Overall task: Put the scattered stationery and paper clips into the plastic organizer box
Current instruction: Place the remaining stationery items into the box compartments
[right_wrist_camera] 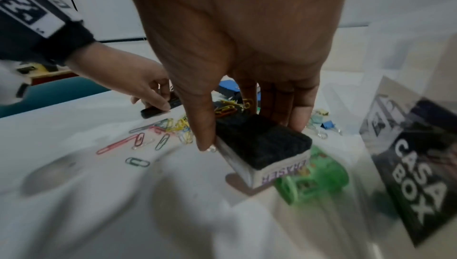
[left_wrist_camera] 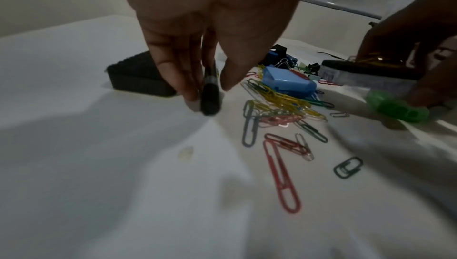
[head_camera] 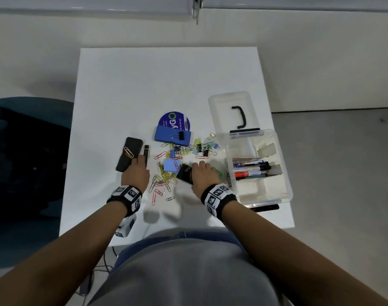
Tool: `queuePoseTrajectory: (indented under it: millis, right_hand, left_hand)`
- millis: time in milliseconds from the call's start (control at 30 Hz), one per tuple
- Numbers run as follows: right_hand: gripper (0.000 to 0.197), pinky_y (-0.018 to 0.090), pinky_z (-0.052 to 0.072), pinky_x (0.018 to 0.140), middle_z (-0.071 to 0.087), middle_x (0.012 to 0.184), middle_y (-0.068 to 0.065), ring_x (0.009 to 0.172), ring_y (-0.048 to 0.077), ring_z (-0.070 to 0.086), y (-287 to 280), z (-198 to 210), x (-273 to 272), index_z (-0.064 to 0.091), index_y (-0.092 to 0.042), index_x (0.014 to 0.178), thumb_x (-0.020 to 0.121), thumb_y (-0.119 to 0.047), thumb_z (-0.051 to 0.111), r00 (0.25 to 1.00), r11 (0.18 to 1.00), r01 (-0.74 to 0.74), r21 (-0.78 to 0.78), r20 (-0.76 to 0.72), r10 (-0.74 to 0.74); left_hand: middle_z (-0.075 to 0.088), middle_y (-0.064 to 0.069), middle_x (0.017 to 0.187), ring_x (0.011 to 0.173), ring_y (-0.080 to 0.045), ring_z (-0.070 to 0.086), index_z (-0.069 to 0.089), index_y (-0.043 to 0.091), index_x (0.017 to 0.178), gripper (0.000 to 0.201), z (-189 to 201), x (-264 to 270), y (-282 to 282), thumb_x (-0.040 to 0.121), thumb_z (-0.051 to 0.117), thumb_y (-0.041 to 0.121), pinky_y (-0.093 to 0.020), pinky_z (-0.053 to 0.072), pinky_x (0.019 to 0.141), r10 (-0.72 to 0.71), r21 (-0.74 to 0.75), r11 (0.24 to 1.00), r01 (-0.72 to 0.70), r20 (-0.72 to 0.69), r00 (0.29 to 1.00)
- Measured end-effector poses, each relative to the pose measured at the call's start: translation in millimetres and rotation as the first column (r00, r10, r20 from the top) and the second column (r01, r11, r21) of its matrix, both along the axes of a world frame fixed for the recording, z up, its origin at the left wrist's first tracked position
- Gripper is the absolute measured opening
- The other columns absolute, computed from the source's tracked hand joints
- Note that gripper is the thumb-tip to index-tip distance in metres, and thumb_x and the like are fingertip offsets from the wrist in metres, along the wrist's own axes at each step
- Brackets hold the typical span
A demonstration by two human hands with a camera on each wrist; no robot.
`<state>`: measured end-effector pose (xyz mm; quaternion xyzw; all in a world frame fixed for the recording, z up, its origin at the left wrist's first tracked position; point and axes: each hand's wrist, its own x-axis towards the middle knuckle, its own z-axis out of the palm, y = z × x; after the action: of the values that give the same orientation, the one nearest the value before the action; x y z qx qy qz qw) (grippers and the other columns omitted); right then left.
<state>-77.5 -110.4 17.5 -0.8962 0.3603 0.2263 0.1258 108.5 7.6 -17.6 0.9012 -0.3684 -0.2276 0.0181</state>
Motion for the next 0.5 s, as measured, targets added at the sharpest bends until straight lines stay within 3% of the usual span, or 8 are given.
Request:
queuePoseTrajectory:
  millis: [133, 233, 300, 367, 433, 500]
  right_hand:
    - [0.063, 0.042, 0.042, 0.093, 0.049, 0.127, 0.015, 0.116, 0.033, 0.048, 6.2, -6.1, -11.4, 0.040, -0.007, 0.131, 0.076, -0.018, 0.070, 0.999, 0.999, -0.025, 0.029, -0.040, 0.026]
    - [0.057, 0.044, 0.039, 0.096, 0.048, 0.129, 0.016, 0.118, 0.033, 0.046, 6.4, -10.5, -18.4, 0.040, -0.007, 0.132, 0.082, -0.018, 0.065, 0.999, 0.999, -0.042, 0.022, -0.030, 0.043]
    - [0.052, 0.044, 0.037, 0.098, 0.047, 0.130, 0.017, 0.119, 0.034, 0.045, 7.2, -11.0, -20.9, 0.038, -0.006, 0.134, 0.087, -0.019, 0.057, 0.999, 0.999, -0.035, 0.042, -0.013, 0.035]
    - [0.047, 0.043, 0.035, 0.099, 0.046, 0.133, 0.017, 0.121, 0.034, 0.044, 8.7, -13.4, -22.3, 0.037, -0.006, 0.135, 0.092, -0.020, 0.050, 1.000, 0.997, -0.004, 0.076, 0.002, 0.004]
    - [0.042, 0.043, 0.034, 0.102, 0.044, 0.138, 0.016, 0.126, 0.033, 0.042, 8.6, -14.8, -21.5, 0.039, -0.008, 0.136, 0.096, -0.020, 0.045, 0.999, 0.995, 0.036, 0.096, 0.028, -0.039]
    - [0.041, 0.043, 0.033, 0.107, 0.041, 0.147, 0.016, 0.133, 0.033, 0.039, 6.1, -12.2, -23.8, 0.041, -0.011, 0.139, 0.100, -0.021, 0.040, 0.992, 0.991, 0.089, 0.096, 0.080, -0.097]
  left_hand:
    - [0.056, -0.023, 0.112, 0.091, -0.041, 0.061, 0.040, 0.003, 0.124, 0.040, 4.7, -9.1, -12.5, 0.086, 0.055, 0.006, -0.040, 0.044, 0.065, 0.060, -0.032, 0.997, -0.063, -0.084, 0.995]
    - [0.056, -0.019, 0.110, 0.088, -0.040, 0.060, 0.046, 0.008, 0.122, 0.037, 27.6, -18.0, -23.3, 0.086, 0.054, 0.010, -0.042, 0.050, 0.068, 0.077, -0.170, 0.981, -0.094, -0.106, 0.991]
    - [0.056, -0.012, 0.109, 0.088, -0.033, 0.061, 0.051, 0.014, 0.122, 0.034, 52.6, -32.5, -35.6, 0.088, 0.054, 0.013, -0.043, 0.052, 0.073, -0.040, -0.288, 0.958, -0.002, -0.141, 0.989]
    - [0.056, -0.006, 0.109, 0.090, -0.024, 0.060, 0.056, 0.019, 0.124, 0.035, 81.9, -59.2, -55.4, 0.089, 0.054, 0.015, -0.038, 0.051, 0.078, -0.246, -0.386, 0.909, 0.160, -0.184, 0.952]
    - [0.055, -0.002, 0.106, 0.090, -0.017, 0.058, 0.057, 0.023, 0.128, 0.037, 108.8, -93.6, -82.7, 0.091, 0.054, 0.016, -0.033, 0.049, 0.079, -0.449, -0.434, 0.836, 0.335, -0.191, 0.873]
    - [0.055, -0.003, 0.103, 0.088, -0.018, 0.057, 0.058, 0.023, 0.127, 0.035, 124.1, -126.5, -114.4, 0.093, 0.052, 0.018, -0.034, 0.049, 0.077, -0.616, -0.413, 0.752, 0.513, -0.165, 0.770]
